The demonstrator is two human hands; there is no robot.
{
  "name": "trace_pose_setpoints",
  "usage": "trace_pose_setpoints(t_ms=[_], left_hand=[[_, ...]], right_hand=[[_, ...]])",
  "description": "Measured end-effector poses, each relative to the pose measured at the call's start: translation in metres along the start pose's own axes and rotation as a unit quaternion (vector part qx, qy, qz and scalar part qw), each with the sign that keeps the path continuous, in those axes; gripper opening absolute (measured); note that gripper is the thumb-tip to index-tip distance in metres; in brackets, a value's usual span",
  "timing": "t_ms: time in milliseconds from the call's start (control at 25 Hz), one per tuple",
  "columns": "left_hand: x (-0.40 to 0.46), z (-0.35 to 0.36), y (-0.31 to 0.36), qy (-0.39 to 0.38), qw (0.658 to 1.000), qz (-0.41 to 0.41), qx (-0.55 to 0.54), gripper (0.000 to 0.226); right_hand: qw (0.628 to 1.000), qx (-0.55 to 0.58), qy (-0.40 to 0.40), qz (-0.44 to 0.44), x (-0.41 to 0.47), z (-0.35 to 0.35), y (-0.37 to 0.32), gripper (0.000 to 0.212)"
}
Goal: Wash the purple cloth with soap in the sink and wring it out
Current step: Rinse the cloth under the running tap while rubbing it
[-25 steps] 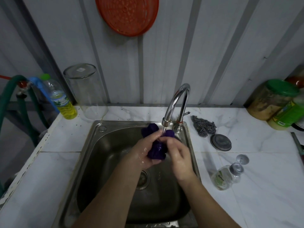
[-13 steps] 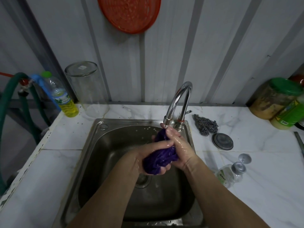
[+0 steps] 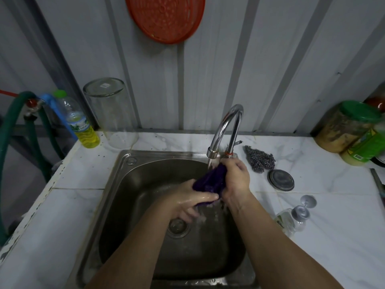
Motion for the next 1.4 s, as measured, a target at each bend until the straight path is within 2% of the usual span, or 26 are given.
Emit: trace_pose_setpoints(t_ms=[40, 120, 200, 240, 360, 480, 600, 720, 800, 880, 960, 1040, 1120, 1200, 1240, 1280, 1360, 1400], left_hand=[[-0.007, 0.002, -0.006, -0.021, 0.994, -0.030, -0.104, 0.064], [-0.010, 0.009, -0.008, -0.006, 0.947, -0.029, -0.320, 0.073], [-0.002, 0.014, 0.002, 0.062, 0.885, -0.010, -0.460, 0.074], [0.004, 0.015, 0.008, 0.110, 0.860, -0.007, -0.498, 0.071], [0.015, 0.012, 0.017, 0.278, 0.823, -0.011, -0.495, 0.041], [0.017, 0.004, 0.018, 0.385, 0.809, -0.022, -0.443, 0.025], [0.016, -0.005, 0.023, 0.431, 0.798, -0.009, -0.421, 0.022], [0.019, -0.005, 0.023, 0.415, 0.780, -0.016, -0.468, 0.032], [0.015, -0.003, 0.021, 0.399, 0.778, -0.019, -0.485, 0.038], [0.019, -0.009, 0.016, 0.390, 0.787, -0.015, -0.477, 0.043], [0.019, -0.021, 0.026, 0.403, 0.795, 0.000, -0.453, 0.039], [0.017, -0.025, 0.034, 0.409, 0.804, -0.014, -0.432, 0.029], [0.006, -0.021, 0.024, 0.367, 0.835, -0.003, -0.409, 0.027], [-0.001, -0.006, 0.006, 0.290, 0.840, 0.021, -0.458, 0.054], [-0.002, 0.004, 0.005, 0.237, 0.840, 0.025, -0.487, 0.056], [0.000, 0.009, 0.007, 0.223, 0.846, 0.034, -0.483, 0.047], [0.007, 0.009, 0.019, 0.243, 0.871, 0.045, -0.425, 0.032], [0.014, 0.010, 0.025, 0.238, 0.871, 0.030, -0.429, 0.030]], right_hand=[[0.999, 0.039, -0.013, -0.001, 0.001, -0.003, -0.001, 0.030], [0.997, 0.062, -0.028, -0.025, 0.000, -0.006, 0.000, 0.026], [0.998, 0.012, -0.024, -0.060, -0.008, -0.008, 0.009, 0.019], [0.998, -0.011, -0.020, -0.064, -0.012, -0.009, 0.017, 0.023], [0.999, 0.026, 0.030, -0.029, -0.018, -0.007, 0.034, 0.025], [0.993, 0.088, 0.077, 0.021, -0.018, 0.005, 0.033, 0.015], [0.977, 0.161, 0.071, 0.121, -0.015, 0.016, 0.035, 0.018], [0.979, 0.111, 0.077, 0.153, -0.014, 0.014, 0.038, 0.023], [0.994, 0.006, 0.075, 0.085, -0.013, 0.007, 0.036, 0.027], [0.992, -0.115, 0.057, -0.006, -0.020, 0.000, 0.032, 0.029], [0.977, -0.190, 0.003, -0.094, -0.039, -0.002, 0.031, 0.013], [0.946, -0.238, -0.079, -0.206, -0.065, -0.001, 0.031, 0.005], [0.900, -0.294, -0.132, -0.292, -0.090, 0.004, 0.035, 0.007], [0.851, -0.382, -0.089, -0.349, -0.097, 0.011, 0.035, 0.016], [0.832, -0.422, -0.051, -0.355, -0.092, 0.017, 0.031, 0.025], [0.825, -0.451, -0.019, -0.340, -0.084, 0.023, 0.026, 0.031], [0.844, -0.466, 0.037, -0.265, -0.056, 0.031, 0.015, 0.032], [0.854, -0.468, 0.075, -0.214, -0.038, 0.030, 0.008, 0.029]])
Point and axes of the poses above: each hand's wrist, its own x-axis towards the middle knuckle, its own z-axis out of the palm, y = z × x, the point moved 5 cm from there along x, towards the middle knuckle, and after that the axes turned 11 degrees about z, right-handed, at the moved point
